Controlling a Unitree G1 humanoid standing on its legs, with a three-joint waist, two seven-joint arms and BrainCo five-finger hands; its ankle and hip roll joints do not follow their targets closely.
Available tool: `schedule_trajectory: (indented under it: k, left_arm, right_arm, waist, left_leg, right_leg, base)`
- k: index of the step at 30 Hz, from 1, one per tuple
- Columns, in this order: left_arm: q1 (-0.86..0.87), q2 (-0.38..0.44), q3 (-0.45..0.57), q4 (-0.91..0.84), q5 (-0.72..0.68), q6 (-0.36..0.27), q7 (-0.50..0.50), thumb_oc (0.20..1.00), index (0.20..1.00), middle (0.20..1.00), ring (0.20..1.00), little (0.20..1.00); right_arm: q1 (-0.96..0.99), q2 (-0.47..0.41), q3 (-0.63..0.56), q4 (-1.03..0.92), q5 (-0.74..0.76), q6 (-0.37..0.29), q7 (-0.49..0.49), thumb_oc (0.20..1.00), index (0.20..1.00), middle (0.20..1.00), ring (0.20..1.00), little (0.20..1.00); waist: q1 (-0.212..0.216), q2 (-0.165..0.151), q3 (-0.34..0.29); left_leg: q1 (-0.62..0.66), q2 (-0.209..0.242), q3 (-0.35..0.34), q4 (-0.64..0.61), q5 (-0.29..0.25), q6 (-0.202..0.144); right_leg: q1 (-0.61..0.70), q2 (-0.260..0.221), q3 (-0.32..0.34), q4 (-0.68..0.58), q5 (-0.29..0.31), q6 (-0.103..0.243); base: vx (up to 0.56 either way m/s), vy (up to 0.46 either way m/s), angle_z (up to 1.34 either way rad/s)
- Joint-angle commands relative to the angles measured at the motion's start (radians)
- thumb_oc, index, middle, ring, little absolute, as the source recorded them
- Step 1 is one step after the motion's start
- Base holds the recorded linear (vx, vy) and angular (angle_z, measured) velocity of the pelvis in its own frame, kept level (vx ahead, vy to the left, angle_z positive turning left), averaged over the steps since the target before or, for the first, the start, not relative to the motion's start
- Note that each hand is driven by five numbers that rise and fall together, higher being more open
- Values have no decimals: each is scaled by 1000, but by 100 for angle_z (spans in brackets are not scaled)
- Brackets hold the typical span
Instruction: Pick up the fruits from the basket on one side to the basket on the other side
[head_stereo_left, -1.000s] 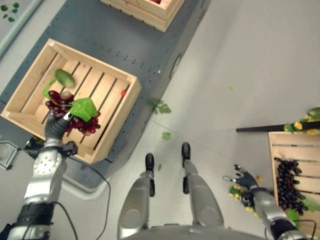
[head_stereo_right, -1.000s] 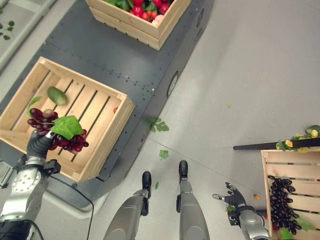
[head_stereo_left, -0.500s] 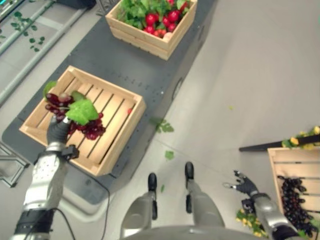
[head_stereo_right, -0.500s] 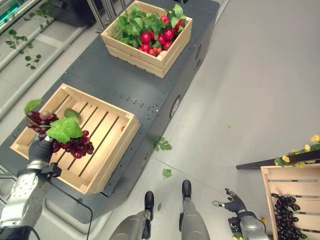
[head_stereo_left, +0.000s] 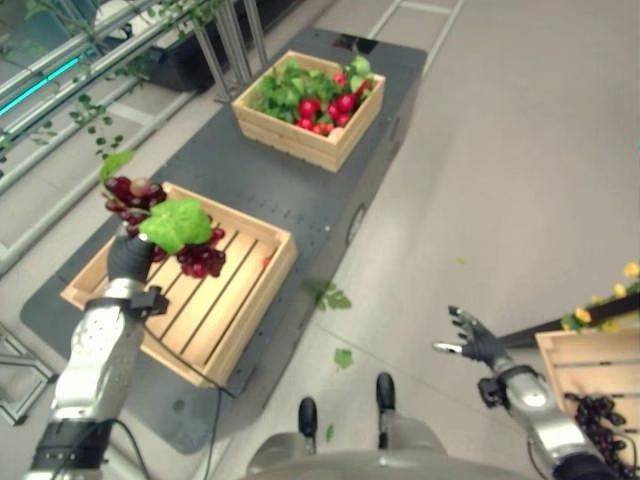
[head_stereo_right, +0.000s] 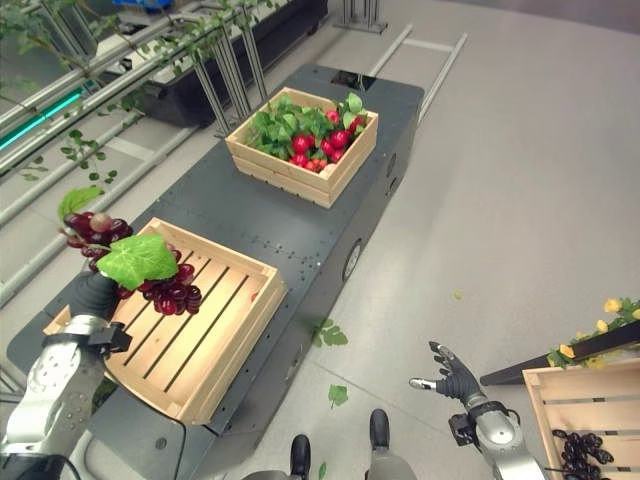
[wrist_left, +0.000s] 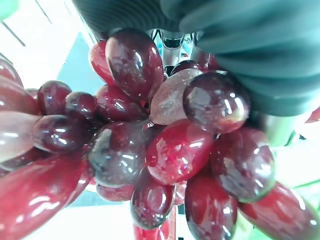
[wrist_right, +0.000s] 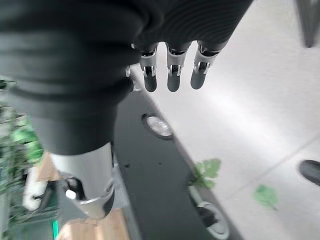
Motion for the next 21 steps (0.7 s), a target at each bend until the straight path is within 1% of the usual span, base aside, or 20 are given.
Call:
schedule_trajectory:
  k: [1,5,8,9,10,12,13,15,16,20,21]
  left_arm:
    - [-57,30,-9,-45,-23,-66,-11,200,200,200,200,200]
    - [-68,27,-27,-49,-14,-60,-16,200,200,200,200,200]
    - [-96,19,-65,-57,-1,-53,-15,200,200,200,200,200]
    - [-96,19,-65,-57,-1,-53,-15,200,200,200,200,200]
    - [-120,13,-101,-60,5,-47,-12,200,200,200,200,200]
    - [-120,13,-100,-59,5,-47,-12,200,200,200,200,200]
    - [-150,6,-140,-58,14,-45,-10,200,200,200,200,200]
    - [-150,6,-139,-58,14,-45,-10,200,200,200,200,200]
    - [-165,0,-161,-64,19,-44,-7,200,200,200,200,200]
    - [-200,-22,-210,-62,25,-38,1,200,200,200,200,200]
    - [-202,-22,-209,-62,25,-38,1,200,200,200,200,200]
  right_arm:
    - [-42,-50,-12,-87,20,-51,7,1000,1000,1000,1000,1000]
    - [-64,-60,-9,-164,26,-47,19,1000,1000,1000,1000,1000]
    - [-130,-78,14,-254,33,-39,24,1000,1000,1000,1000,1000]
    - [-130,-78,14,-254,33,-39,24,1000,1000,1000,1000,1000]
    - [-192,-83,48,-286,50,-33,23,1000,1000,1000,1000,1000]
    - [-194,-83,49,-285,51,-33,23,1000,1000,1000,1000,1000]
    - [-268,-78,101,-299,69,-24,26,1000,1000,1000,1000,1000]
    - [-270,-77,102,-297,69,-24,26,1000,1000,1000,1000,1000]
    - [-306,-69,137,-296,86,-16,27,1000,1000,1000,1000,1000]
    - [-395,-51,203,-265,91,3,16,1000,1000,1000,1000,1000]
    - [-397,-51,204,-264,92,2,16,1000,1000,1000,1000,1000]
  waist:
    - [-24,3,-77]
    - [-23,2,-96]
    - [-20,1,-118]
    - [-20,1,-118]
    - [-18,-1,-131]
    - [-19,0,-129]
    - [-18,-3,-141]
    - [-19,-3,-139]
    - [-16,-5,-147]
    - [-12,-7,-163]
    - [-12,-7,-162]
  left_leg:
    - [-60,-54,-55,4,-4,13]
    - [-45,-51,-53,3,-8,11]
    - [-28,-46,-54,2,-14,11]
    - [-28,-46,-54,2,-14,11]
    - [-18,-43,-54,2,-17,11]
    - [-17,-43,-54,2,-17,11]
    - [-10,-39,-56,2,-18,10]
    - [-9,-39,-56,2,-18,10]
    - [-5,-37,-55,2,-19,8]
    - [1,-33,-57,2,-19,7]
    - [-6,-33,-57,2,-8,7]
  right_leg:
    - [54,22,-16,50,-164,46]
    - [74,22,-18,44,-170,45]
    - [94,25,-21,44,-177,42]
    - [94,25,-21,44,-177,42]
    - [103,27,-21,47,-182,39]
    - [104,27,-22,47,-182,39]
    - [116,29,-22,47,-188,36]
    - [117,29,-22,47,-188,36]
    - [124,29,-26,44,-189,35]
    - [136,31,-32,37,-192,33]
    - [128,31,-32,40,-183,32]
  base:
    - [46,-14,0]
    - [59,-24,1]
    - [61,-30,2]
    - [60,-34,0]
    - [40,-26,1]
    - [20,-13,1]
    - [0,0,0]
    - [0,0,0]
    - [32,-25,1]
    - [17,-26,4]
    - [29,-23,6]
